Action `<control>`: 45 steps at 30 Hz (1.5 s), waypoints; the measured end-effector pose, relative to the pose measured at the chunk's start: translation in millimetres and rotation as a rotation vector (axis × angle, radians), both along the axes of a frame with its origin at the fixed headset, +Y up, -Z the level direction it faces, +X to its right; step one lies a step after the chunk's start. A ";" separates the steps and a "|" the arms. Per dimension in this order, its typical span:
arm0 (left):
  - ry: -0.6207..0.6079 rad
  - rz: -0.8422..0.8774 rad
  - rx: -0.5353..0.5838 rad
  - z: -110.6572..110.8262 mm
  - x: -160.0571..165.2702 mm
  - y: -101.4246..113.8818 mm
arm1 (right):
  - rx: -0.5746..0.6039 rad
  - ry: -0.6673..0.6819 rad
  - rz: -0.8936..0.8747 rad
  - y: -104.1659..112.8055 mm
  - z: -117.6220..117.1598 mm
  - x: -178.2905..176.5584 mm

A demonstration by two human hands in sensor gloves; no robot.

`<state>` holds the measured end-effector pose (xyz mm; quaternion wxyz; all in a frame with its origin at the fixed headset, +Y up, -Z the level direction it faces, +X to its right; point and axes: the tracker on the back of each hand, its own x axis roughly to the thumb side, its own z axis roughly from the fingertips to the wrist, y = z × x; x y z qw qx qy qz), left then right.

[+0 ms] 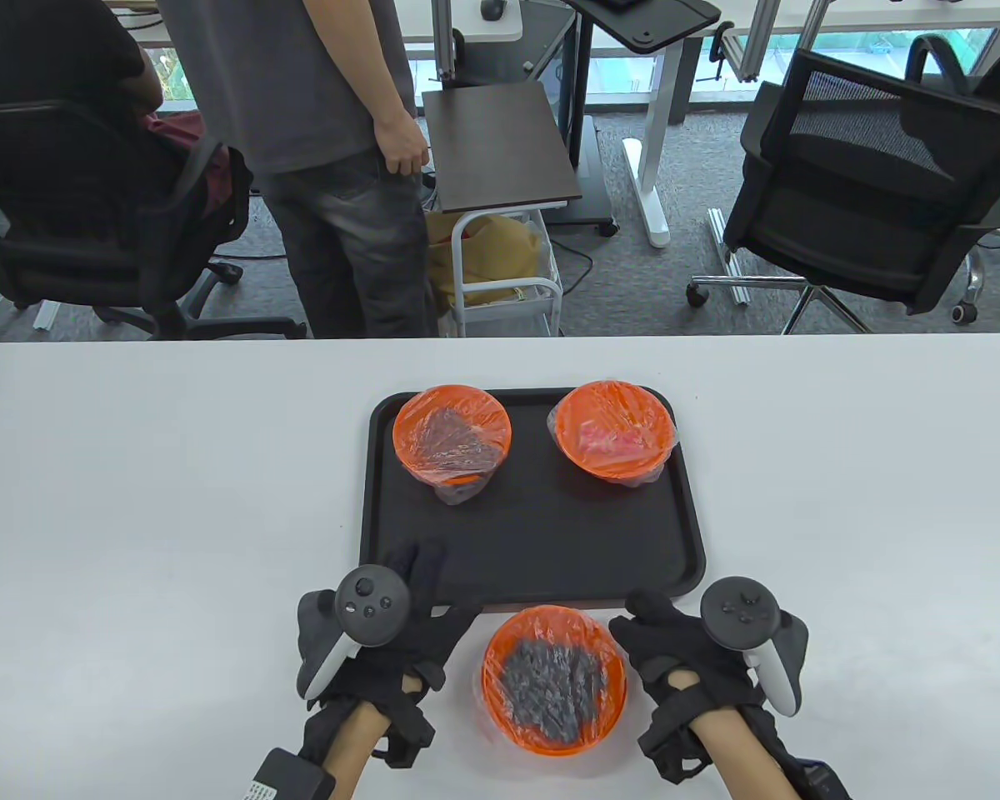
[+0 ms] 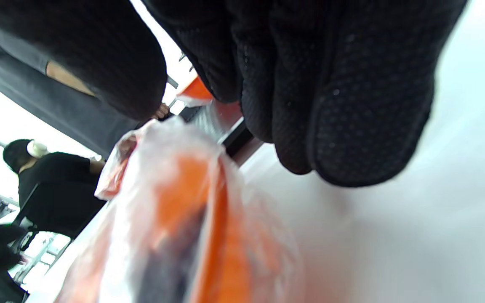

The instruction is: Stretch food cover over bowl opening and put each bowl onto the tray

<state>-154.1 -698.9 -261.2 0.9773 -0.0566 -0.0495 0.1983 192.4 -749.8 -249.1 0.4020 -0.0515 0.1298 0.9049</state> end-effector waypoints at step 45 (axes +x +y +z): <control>0.147 -0.104 -0.156 -4.2 -16.9 -36.0 | 0.137 -0.139 0.254 28.2 -127.5 -39.4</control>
